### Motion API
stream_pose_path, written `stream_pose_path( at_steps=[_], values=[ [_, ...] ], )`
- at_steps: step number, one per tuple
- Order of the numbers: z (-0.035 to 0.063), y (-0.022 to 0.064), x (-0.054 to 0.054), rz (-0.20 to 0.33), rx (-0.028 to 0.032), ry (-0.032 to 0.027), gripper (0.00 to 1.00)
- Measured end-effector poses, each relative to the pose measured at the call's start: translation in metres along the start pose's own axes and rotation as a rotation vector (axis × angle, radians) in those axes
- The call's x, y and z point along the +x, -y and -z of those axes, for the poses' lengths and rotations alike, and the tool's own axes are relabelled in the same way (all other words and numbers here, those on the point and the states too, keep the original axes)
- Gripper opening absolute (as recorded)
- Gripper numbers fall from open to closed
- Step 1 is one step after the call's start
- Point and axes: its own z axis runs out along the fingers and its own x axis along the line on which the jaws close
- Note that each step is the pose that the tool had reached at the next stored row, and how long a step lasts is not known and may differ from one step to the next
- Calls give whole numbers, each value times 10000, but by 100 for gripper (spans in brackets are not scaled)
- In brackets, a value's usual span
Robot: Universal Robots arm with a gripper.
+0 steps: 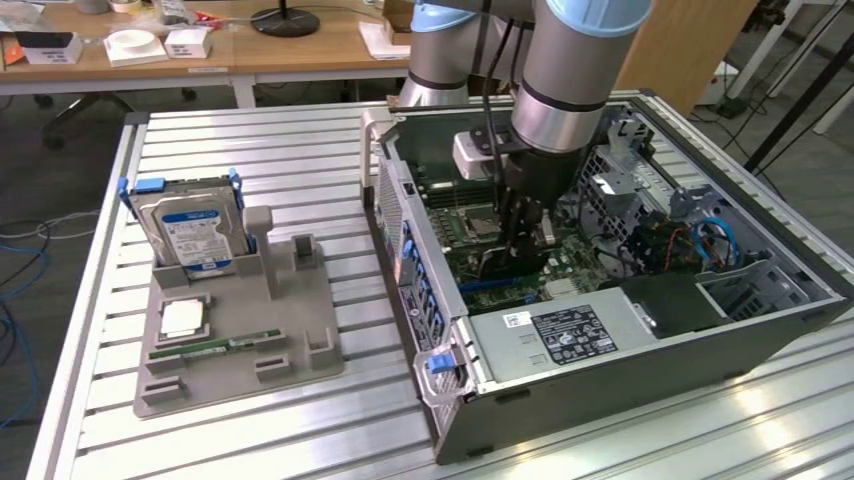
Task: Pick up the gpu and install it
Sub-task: 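Insert the gpu into the slot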
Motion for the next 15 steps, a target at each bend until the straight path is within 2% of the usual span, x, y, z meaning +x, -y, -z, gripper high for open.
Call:
stream_pose_path(
  at_steps=[15],
  values=[
    [-19,-1,-1,0,2,1,25]
  ],
)
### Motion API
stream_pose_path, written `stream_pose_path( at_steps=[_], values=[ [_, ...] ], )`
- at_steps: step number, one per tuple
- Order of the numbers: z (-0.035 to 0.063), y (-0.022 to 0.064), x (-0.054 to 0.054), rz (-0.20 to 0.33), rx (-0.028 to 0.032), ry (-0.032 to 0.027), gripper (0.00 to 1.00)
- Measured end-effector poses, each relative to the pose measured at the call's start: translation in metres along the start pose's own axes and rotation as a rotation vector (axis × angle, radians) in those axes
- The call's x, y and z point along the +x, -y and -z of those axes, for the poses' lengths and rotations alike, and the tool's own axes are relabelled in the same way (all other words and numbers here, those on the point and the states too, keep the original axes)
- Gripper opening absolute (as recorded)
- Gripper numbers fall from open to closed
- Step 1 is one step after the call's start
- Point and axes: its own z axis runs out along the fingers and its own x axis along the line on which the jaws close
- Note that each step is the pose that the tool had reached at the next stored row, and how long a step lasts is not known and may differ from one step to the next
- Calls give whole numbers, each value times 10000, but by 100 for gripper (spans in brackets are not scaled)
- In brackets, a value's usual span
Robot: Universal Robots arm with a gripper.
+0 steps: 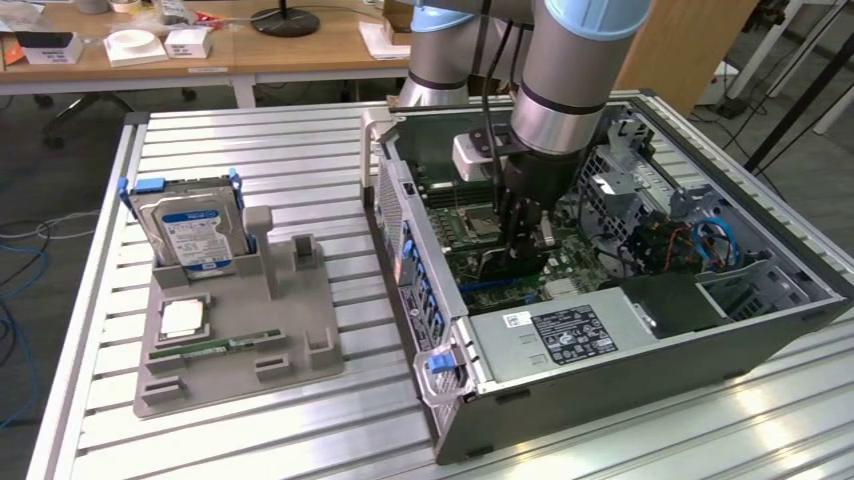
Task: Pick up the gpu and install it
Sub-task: 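Insert the gpu into the slot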
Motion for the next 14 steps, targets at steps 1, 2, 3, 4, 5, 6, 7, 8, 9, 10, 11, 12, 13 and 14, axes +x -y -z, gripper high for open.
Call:
stream_pose_path(
  at_steps=[1,2,3,4,5,6,7,8,9,10,11,12,13,14],
  values=[
    [0,0,0,0,0,0,25],
    [-2,0,-1,-1,0,0,25],
    [-5,-1,-1,-1,1,2,25],
    [-5,-1,-1,-1,0,1,25],
    [-7,-1,-2,0,0,0,25],
    [-12,-1,-3,-1,1,3,25],
    [-18,-2,-4,-1,1,5,25],
    [-23,-3,-5,-1,0,3,25],
    [-27,-3,-7,-1,0,2,25],
    [-27,-5,-7,-1,0,1,25],
    [-27,-7,-7,-2,0,0,25],
    [-27,-9,-7,-1,0,1,25],
    [-28,-13,-8,-2,-1,1,25],
    [-29,-15,-8,-1,-1,1,25]
  ],
)
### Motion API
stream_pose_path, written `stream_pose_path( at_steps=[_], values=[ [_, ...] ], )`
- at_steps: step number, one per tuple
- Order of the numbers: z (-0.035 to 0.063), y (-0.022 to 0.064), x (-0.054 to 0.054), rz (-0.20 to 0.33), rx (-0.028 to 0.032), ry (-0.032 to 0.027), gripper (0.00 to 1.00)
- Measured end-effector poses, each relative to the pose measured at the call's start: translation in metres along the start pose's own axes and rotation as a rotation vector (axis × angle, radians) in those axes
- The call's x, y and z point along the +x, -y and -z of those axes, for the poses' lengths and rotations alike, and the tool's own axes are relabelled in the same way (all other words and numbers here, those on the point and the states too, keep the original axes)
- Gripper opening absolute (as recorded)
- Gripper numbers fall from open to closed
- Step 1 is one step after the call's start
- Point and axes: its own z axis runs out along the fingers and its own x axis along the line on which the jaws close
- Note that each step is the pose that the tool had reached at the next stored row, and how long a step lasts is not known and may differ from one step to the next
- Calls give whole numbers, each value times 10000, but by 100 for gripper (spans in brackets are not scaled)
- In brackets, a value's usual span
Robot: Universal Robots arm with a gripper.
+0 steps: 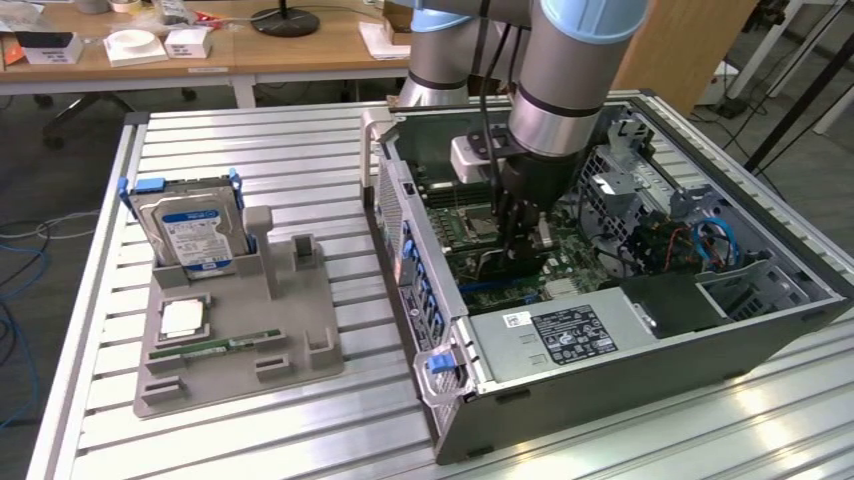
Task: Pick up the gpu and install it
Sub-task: 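Insert the gpu into the slot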
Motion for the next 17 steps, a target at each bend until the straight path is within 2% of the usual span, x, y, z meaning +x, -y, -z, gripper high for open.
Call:
stream_pose_path(
  at_steps=[17],
  values=[
    [-27,-8,-35,1,1,0,25]
  ],
)
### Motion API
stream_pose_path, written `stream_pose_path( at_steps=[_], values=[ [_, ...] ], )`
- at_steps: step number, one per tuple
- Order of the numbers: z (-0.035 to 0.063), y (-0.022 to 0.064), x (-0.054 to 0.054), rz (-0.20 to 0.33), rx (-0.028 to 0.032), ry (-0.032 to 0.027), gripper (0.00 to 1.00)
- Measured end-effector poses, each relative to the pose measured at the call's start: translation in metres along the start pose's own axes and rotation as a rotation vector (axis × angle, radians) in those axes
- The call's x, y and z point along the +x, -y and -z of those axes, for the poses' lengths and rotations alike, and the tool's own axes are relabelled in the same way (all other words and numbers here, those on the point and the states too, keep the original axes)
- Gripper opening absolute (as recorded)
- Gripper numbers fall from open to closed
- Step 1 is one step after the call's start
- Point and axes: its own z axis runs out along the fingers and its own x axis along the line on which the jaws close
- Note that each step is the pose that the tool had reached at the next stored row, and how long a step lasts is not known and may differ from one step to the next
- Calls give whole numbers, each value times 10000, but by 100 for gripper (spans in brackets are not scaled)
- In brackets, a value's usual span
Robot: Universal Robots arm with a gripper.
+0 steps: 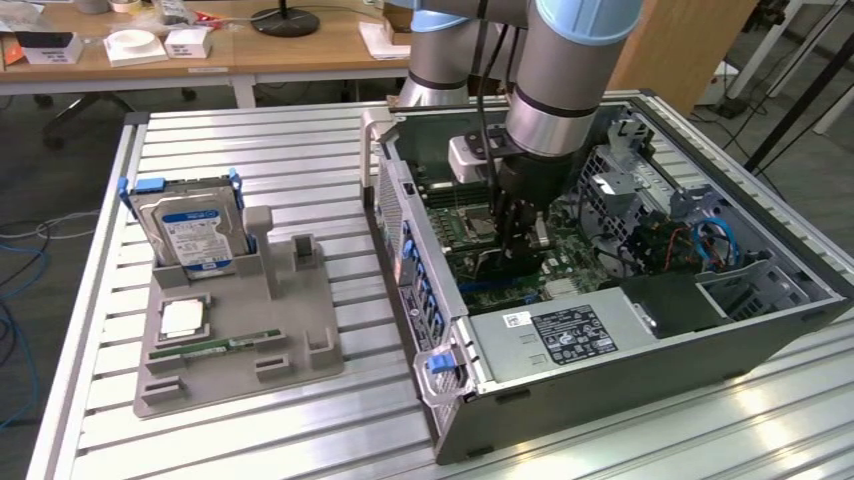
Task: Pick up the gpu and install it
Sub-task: 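Insert the gpu into the slot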
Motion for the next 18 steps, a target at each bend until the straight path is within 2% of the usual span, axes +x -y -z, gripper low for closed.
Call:
stream_pose_path(
  at_steps=[18],
  values=[
    [-1,7,14,0,-2,0,25]
  ],
)
